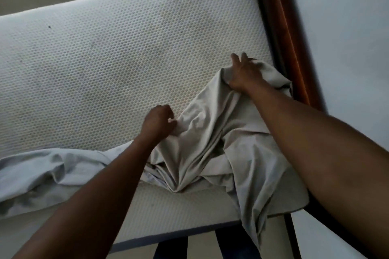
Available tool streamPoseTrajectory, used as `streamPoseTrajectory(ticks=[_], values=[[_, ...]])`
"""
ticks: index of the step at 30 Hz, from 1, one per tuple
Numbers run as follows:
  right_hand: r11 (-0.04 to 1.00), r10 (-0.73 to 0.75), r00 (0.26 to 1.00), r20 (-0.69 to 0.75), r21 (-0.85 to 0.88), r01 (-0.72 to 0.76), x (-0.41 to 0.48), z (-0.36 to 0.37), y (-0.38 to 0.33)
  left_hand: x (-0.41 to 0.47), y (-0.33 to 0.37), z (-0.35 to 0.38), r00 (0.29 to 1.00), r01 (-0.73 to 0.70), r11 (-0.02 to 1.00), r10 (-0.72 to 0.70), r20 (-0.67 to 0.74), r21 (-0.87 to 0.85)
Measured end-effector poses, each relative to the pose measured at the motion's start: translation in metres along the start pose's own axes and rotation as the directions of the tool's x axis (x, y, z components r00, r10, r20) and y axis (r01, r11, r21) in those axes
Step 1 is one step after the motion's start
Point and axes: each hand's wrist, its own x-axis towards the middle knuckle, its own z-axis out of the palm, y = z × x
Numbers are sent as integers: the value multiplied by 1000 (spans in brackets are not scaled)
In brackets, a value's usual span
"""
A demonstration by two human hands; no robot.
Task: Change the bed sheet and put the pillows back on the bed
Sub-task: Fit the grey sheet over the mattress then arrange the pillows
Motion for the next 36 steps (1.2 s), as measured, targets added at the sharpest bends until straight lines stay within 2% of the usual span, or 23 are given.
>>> streamPoseTrajectory(ticks=[2,3,5,6,7,9,10,11,13,14,16,17,18,19,20,22,23,24,26,27,31,34,36], values=[[988,70,990,120,-147,-52,-6,18,-2,1,-3,18,988,32,999,-26,153,-37],[987,39,985,167,-163,-11,-9,21,-5,-4,-5,29,981,14,999,-6,194,-40],[987,-153,977,148,-22,158,-20,12,-11,-21,-7,41,961,-38,999,41,275,-17],[964,-252,967,24,91,249,-28,3,-14,-27,-9,43,952,-47,999,44,304,3],[925,-294,939,-180,194,327,-34,-11,-16,-28,-11,42,948,-49,999,43,314,11],[833,-249,772,-584,278,478,-39,-37,-17,-19,-13,22,966,11,998,4,258,-55],[801,-197,700,-687,299,519,-41,-47,-16,-9,-15,4,981,26,996,-9,195,-88],[777,-131,677,-724,349,524,-44,-54,-16,3,-19,-15,994,22,995,-12,107,-93],[775,-31,728,-685,443,450,-48,-60,-14,24,-26,-64,986,59,994,-72,-151,-88],[826,-29,779,-626,424,371,-45,-57,-11,33,-32,-90,940,109,984,-147,-309,-138],[938,-70,909,-412,283,201,-44,-47,-4,45,-43,-139,768,169,944,-307,-562,-285],[966,-104,952,-288,199,166,-45,-42,-3,49,-48,-160,700,198,919,-376,-606,-341],[979,-134,974,-183,125,159,-47,-36,-2,52,-53,-172,674,235,905,-414,-611,-354],[986,-141,985,-102,71,149,-48,-30,-4,53,-58,-178,699,261,908,-412,-584,-328],[992,-120,991,-58,41,122,-49,-23,-7,52,-60,-178,767,279,928,-370,-524,-247],[999,-4,1000,-10,53,5,-47,-9,-10,47,-63,-163,926,290,957,-280,-255,4],[996,73,997,27,57,-74,-45,-3,-13,44,-64,-155,953,298,950,-291,-79,92],[988,145,987,62,37,-148,-40,4,-15,42,-66,-146,934,339,938,-345,87,74],[972,237,967,90,-11,-237,-33,15,-13,37,-68,-128,842,483,866,-420,339,-127],[969,248,965,84,-10,-248,-28,21,-14,38,-69,-120,827,511,840,-422,373,-183],[956,247,955,162,119,-267,0,30,-19,54,-68,-98,895,378,911,-315,317,-164],[891,329,940,92,299,-341,22,10,-28,84,-70,-110,950,292,949,-274,152,-115],[793,424,904,56,459,-401,33,-16,-32,101,-68,-135,973,230,973,-230,2,-10]])
